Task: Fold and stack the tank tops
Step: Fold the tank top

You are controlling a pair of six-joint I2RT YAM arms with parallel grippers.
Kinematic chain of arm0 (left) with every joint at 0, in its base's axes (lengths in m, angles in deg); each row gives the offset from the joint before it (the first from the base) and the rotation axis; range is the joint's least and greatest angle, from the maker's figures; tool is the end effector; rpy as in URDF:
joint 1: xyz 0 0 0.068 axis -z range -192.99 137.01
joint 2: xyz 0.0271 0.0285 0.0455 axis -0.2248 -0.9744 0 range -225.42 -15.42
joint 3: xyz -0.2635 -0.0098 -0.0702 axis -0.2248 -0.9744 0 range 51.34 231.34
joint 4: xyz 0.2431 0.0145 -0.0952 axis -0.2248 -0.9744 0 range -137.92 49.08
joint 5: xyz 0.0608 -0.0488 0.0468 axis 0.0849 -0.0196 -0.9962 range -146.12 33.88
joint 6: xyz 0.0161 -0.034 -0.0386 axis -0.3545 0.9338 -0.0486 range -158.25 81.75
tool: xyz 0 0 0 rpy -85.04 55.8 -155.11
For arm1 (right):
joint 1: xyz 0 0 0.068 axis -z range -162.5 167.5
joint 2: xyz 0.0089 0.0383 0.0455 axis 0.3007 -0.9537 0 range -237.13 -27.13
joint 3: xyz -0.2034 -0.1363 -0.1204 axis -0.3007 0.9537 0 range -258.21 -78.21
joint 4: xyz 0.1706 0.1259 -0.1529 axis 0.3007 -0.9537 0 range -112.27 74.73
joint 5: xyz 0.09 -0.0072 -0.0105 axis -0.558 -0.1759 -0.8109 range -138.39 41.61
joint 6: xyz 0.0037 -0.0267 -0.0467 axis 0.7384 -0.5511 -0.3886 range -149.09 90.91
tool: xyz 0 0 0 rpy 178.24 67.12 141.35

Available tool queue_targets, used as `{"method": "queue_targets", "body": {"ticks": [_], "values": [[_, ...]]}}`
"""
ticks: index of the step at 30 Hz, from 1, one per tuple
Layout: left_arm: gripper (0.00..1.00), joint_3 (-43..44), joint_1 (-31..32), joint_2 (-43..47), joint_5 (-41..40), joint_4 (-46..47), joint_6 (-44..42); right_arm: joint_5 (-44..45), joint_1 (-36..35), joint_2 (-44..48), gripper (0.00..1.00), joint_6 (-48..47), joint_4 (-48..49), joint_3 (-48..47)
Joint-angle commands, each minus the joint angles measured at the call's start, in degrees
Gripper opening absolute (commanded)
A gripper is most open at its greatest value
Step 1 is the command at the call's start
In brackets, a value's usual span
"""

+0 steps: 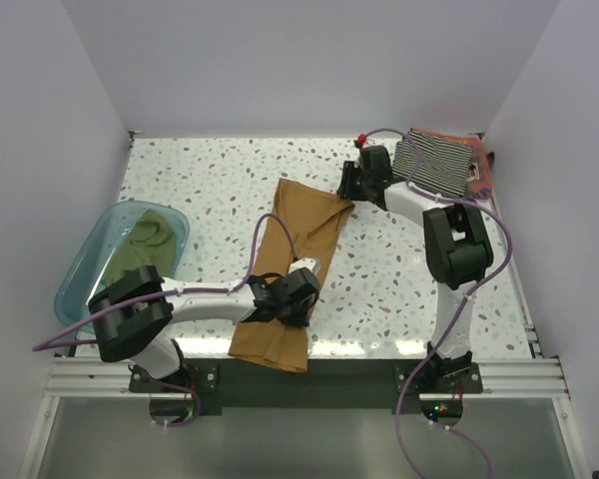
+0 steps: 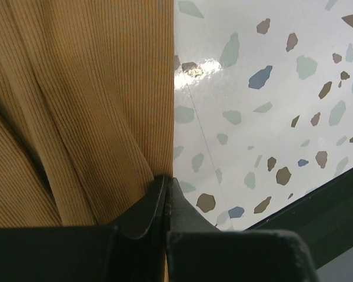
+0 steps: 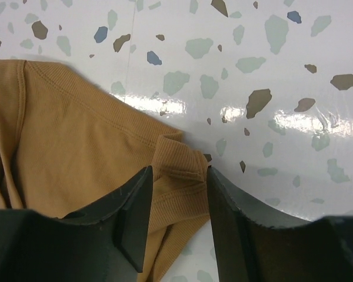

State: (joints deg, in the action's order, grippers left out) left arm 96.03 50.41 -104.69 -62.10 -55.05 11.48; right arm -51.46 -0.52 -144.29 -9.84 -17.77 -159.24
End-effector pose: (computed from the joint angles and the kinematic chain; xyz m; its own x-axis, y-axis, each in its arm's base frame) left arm 0.1332 -0.2577 0.1548 -0.9074 0.1172 -0.4036 0.2672 0.9021 -0.3388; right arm 0.4362 0.1438 0.1840 -0.6755 0.1265 -0.7265 -0.1334 0.9480 0.2891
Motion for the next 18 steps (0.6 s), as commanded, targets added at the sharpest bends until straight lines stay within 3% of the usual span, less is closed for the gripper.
{"method": "queue_targets", "body": {"ticks": [1, 5, 18], "values": [[0.00, -0.83, -0.03, 1.91, 1.14, -1.43, -1.92, 0.25, 0.27, 5.19, 0.46, -0.61, -0.48, 0.44], [0.00, -1.53, -0.03, 2.70, 0.97, -1.51, -2.01, 2.45, 0.44, 7.56, 0.51, -2.19, -2.24, 1.67], [0.00, -1.88, -0.03, 3.76, 0.70, -2.22, -2.19, -2.64, 2.46, 4.84, 0.49, -3.25, -2.15, 3.60]]}}
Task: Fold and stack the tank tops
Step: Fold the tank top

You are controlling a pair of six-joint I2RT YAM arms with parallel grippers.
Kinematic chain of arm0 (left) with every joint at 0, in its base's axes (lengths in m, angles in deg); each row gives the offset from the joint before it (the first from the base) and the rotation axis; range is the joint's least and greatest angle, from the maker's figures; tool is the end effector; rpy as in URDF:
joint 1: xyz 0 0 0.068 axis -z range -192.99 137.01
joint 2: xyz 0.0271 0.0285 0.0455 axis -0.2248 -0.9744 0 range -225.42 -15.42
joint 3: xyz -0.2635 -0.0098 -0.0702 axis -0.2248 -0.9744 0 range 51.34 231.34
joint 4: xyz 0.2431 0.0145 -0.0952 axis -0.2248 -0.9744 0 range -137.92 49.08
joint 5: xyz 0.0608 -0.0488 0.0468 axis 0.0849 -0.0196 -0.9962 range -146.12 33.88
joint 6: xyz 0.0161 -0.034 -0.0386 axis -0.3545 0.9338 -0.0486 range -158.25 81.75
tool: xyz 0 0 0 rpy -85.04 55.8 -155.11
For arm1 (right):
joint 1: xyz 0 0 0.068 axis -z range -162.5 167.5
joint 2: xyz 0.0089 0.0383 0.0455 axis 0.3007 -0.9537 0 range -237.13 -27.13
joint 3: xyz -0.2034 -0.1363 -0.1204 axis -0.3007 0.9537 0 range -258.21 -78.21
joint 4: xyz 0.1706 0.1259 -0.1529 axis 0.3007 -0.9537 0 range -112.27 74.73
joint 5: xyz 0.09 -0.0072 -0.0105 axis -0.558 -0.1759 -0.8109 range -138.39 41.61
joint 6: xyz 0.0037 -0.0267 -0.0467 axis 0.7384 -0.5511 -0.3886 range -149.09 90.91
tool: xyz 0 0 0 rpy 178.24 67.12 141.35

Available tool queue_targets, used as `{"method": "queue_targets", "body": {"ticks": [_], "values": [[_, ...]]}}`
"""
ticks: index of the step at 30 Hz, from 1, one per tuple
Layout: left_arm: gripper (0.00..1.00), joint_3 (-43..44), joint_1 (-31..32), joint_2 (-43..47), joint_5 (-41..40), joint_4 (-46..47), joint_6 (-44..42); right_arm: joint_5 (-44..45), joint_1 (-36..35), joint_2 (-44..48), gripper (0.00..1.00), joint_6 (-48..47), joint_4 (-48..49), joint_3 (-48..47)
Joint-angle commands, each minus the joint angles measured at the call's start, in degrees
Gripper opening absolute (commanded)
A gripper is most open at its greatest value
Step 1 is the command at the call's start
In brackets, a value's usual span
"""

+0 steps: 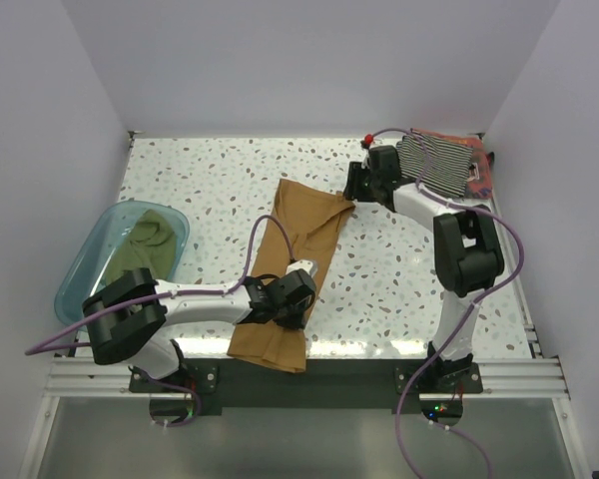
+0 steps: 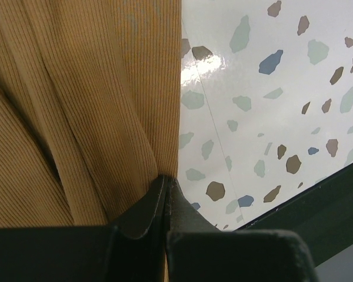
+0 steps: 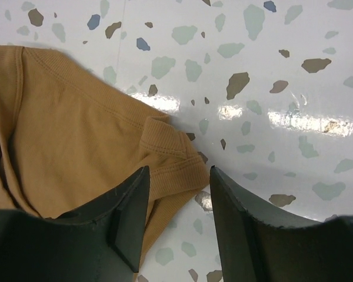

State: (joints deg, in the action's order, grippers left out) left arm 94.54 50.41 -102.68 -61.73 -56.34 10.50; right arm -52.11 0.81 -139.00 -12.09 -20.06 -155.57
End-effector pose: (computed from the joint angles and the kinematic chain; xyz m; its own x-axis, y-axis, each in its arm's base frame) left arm 0.1288 -0.2495 0.1557 -0.9067 0.1394 -0.3981 0.2820 0.9022 -0.3264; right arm 0.4198 0.1282 0.1998 -0.6781 0.1013 -0.7280 -0.1427 0.9535 0.2655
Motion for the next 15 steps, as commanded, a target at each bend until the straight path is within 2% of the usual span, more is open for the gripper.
{"method": "queue_targets", "body": {"ticks": [1, 12, 15], "values": [[0.00, -0.48, -0.03, 1.75, 0.33, -0.93, -1.29, -2.68, 1.13, -0.97, 0.49, -1.00, 0.31, -0.07], [0.00, -0.22, -0.03, 1.04, 0.25, -0.84, -1.20, -5.68, 1.31, -4.49, 0.45, 0.23, 1.11, 0.02], [0.00, -0.22, -0.03, 0.87, 0.33, -1.02, -1.20, -5.68, 1.39, -4.84, 0.40, 0.93, 1.72, 0.20]]}}
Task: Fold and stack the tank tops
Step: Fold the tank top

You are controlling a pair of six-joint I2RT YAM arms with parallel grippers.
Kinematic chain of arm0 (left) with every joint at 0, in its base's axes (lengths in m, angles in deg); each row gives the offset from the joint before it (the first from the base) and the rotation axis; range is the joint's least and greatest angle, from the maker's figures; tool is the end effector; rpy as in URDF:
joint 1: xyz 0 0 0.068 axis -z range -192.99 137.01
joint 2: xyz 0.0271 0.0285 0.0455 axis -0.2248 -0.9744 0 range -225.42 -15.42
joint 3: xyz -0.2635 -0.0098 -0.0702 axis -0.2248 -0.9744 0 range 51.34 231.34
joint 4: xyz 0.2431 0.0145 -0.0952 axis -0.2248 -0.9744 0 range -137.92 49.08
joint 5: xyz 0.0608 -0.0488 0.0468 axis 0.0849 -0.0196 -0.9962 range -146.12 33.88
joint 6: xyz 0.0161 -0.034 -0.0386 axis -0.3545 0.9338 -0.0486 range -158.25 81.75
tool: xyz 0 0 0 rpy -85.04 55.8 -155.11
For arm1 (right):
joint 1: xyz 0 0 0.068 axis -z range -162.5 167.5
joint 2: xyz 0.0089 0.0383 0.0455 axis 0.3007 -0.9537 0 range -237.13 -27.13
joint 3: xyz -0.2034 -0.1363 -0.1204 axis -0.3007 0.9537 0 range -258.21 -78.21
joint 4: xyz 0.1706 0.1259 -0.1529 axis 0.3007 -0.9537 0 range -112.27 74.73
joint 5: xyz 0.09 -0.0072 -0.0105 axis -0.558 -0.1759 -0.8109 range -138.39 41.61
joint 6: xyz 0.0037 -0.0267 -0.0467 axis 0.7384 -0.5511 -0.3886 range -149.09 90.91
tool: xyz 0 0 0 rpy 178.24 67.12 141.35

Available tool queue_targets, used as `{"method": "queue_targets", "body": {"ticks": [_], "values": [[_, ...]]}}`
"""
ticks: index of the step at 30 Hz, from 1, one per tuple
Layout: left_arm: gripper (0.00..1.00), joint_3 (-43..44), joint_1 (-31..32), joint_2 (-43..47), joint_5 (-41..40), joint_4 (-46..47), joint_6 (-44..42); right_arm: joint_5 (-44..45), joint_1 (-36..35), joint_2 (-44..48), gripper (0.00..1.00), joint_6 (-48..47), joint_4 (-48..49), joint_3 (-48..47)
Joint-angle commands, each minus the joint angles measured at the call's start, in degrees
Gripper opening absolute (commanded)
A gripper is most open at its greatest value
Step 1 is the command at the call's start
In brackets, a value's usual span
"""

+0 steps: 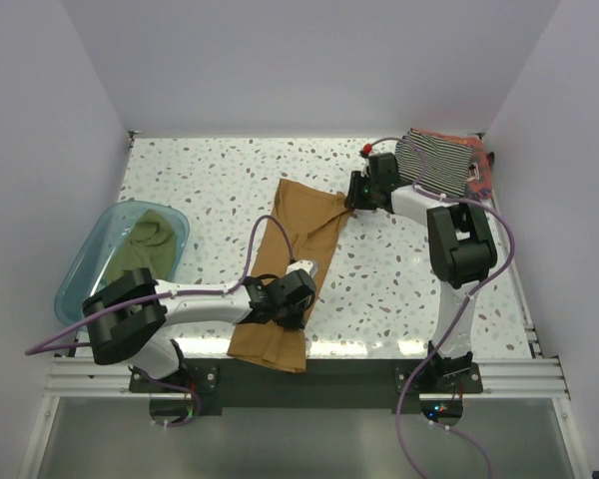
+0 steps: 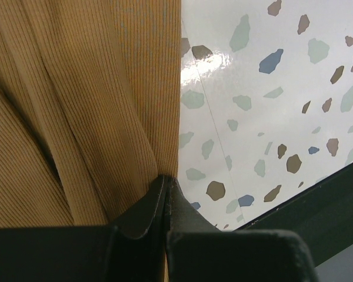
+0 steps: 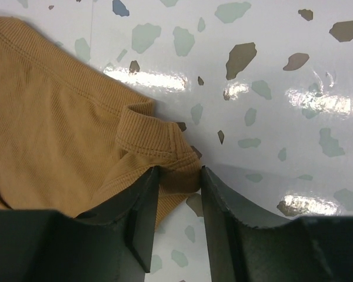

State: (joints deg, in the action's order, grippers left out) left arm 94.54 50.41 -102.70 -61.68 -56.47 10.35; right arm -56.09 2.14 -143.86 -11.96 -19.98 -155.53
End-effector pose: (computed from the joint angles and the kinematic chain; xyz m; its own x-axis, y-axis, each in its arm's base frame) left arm 0.1287 -0.2493 0.1555 -0.9066 0.1430 -0.3970 0.2842 0.9023 -0.3240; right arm 0.4274 0.1223 0.1640 -0.7462 0.0977 -0.6585 -0.1417 0.9432 0.3006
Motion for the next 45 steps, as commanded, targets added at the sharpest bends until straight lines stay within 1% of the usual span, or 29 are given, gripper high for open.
{"method": "queue_targets", "body": {"ticks": [1, 2, 4, 5, 6, 7, 9, 10, 12, 13, 19, 25, 29, 31, 34, 36, 42, 45], "values": [[0.00, -0.22, -0.03, 0.89, 0.20, -0.88, -1.14, -1.61, 0.06, -0.08, 0.37, 1.07, 1.46, -0.02], [0.00, -0.22, -0.03, 0.89, 0.29, -0.88, -1.05, -1.52, 0.06, -0.25, 0.30, 1.33, 1.46, -0.20], [0.00, -0.22, -0.03, 0.89, 0.20, -0.88, -1.14, -1.61, 0.15, -0.34, 0.23, 2.12, 1.37, -0.46], [0.00, -0.31, -0.03, 0.98, 0.20, -0.88, -1.05, -1.70, 0.15, -0.43, 0.18, 2.30, 1.11, -0.64], [0.00, -0.31, -0.03, 0.98, 0.20, -0.80, -1.14, -1.53, 0.24, -0.61, 0.15, 2.99, 0.76, -0.99], [0.00, -0.40, -0.03, 0.89, 0.20, -0.80, -1.05, -1.44, 0.24, -0.61, 0.10, 3.35, -0.72, -1.95], [0.00, -0.57, -0.03, 1.06, 0.38, -0.54, -1.14, -0.48, 0.24, -0.52, 0.06, 4.93, -2.92, -3.36], [0.00, -0.83, -0.03, 1.06, 0.46, -0.45, -1.14, -0.12, 0.32, -0.43, 0.03, 5.37, -5.63, -4.93], [0.00, -1.10, -0.03, 1.06, 0.90, -0.10, -1.49, 0.76, 0.33, -0.17, 0.01, 7.22, -8.28, -6.61], [0.00, -1.19, 0.06, 1.06, 1.08, -0.01, -1.49, 1.89, 0.33, 0.09, 0.00, 7.74, -11.26, -8.44], [0.00, -2.24, 0.06, 1.51, 1.78, 0.87, -1.67, 3.31, 0.06, 1.59, 0.00, 10.91, -16.46, -11.97], [0.00, -2.95, 0.06, 1.94, 2.22, 1.75, -1.75, 5.42, -0.64, -0.17, 0.01, 13.11, -19.81, -15.14], [0.00, -3.30, 0.06, 2.03, 2.22, 2.02, -2.02, 6.03, -2.04, -1.13, 0.05, 15.30, -19.99, -15.76], [0.00, -3.38, 0.06, 2.29, 2.31, 2.10, -2.10, 7.00, -2.66, -1.57, 0.11, 16.01, -19.72, -16.19], [0.00, -3.47, 0.06, 2.56, 2.31, 2.10, -2.28, 7.35, -3.54, -2.54, 0.15, 17.85, -19.46, -16.90], [0.00, -3.39, 0.06, 2.65, 2.22, 2.10, -2.37, 7.27, -3.89, -3.33, 0.16, 19.26, -18.94, -17.25], [0.00, -3.12, 0.06, 2.91, 2.22, 2.10, -2.72, 7.26, -4.59, -5.00, 0.29, 23.21, -17.35, -17.26], [0.00, -3.12, 0.06, 3.09, 2.22, 2.19, -2.72, 7.53, -4.86, -4.65, 0.31, 24.88, -15.07, -15.77]]}}
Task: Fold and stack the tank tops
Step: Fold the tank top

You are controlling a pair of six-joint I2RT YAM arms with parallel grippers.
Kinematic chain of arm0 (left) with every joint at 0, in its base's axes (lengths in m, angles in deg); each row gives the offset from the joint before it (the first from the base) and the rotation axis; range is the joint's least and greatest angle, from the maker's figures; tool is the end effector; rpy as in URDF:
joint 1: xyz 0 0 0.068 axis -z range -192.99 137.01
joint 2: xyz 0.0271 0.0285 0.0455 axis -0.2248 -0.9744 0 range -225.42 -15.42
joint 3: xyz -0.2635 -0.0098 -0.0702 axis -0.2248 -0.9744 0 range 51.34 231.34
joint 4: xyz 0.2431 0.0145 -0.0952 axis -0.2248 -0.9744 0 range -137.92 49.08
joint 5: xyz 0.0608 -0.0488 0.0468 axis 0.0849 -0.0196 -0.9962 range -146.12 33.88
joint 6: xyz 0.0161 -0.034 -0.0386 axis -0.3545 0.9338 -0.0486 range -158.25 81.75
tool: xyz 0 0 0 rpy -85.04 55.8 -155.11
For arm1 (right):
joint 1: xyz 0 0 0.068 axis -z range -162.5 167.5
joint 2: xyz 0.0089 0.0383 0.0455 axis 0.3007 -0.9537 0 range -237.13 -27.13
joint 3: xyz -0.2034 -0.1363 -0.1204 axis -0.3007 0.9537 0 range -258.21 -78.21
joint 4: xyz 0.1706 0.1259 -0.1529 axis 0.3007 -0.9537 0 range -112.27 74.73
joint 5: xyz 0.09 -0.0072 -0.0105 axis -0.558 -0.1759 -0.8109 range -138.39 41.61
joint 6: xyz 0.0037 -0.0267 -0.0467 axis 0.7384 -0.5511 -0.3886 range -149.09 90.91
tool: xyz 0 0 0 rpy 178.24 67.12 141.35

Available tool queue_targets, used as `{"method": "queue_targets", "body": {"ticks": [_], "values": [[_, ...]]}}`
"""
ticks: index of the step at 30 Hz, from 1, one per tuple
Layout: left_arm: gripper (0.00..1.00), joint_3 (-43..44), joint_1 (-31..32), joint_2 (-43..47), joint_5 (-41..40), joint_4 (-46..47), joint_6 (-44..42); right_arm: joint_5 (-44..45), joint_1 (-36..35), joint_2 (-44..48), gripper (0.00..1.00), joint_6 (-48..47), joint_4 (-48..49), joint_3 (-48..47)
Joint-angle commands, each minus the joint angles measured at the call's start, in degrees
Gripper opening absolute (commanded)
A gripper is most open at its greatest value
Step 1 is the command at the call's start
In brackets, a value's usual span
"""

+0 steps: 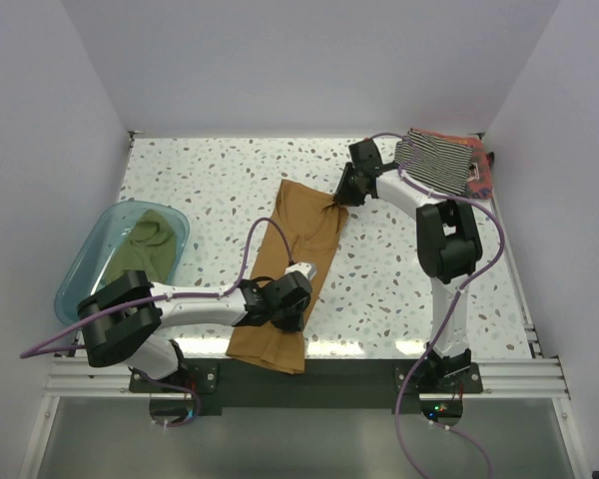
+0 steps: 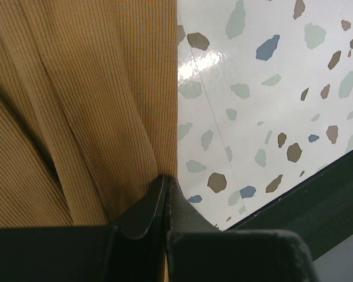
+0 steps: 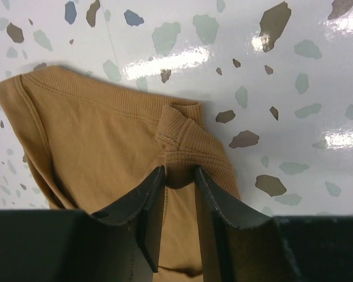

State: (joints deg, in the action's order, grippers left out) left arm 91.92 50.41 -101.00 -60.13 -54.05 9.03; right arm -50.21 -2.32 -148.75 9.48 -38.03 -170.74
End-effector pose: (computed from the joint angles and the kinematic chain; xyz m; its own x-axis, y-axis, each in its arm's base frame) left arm 0.1246 -0.2431 0.1529 -0.9012 0.1627 -0.4018 0.3145 0.8833 -0.3477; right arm 0.4411 0.1601 0.1854 -0.8013 0.3736 -0.4673 0.1819 0.8962 0.4046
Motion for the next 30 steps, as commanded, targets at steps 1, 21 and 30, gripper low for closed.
{"method": "queue_targets", "body": {"ticks": [1, 21, 30], "values": [[0.00, -0.59, 0.06, 1.38, 0.76, -0.23, -1.41, 2.61, -0.49, 0.42, 0.31, 3.97, 3.95, -0.28], [0.00, -0.76, 0.06, 1.29, 1.37, 0.20, -1.50, 2.70, -0.66, -4.24, 0.22, 14.08, 7.91, -1.52], [0.00, -1.20, 0.06, 1.12, 1.81, 0.73, -1.41, 4.55, -1.37, -1.51, 0.33, 17.50, 15.11, 3.23]]}}
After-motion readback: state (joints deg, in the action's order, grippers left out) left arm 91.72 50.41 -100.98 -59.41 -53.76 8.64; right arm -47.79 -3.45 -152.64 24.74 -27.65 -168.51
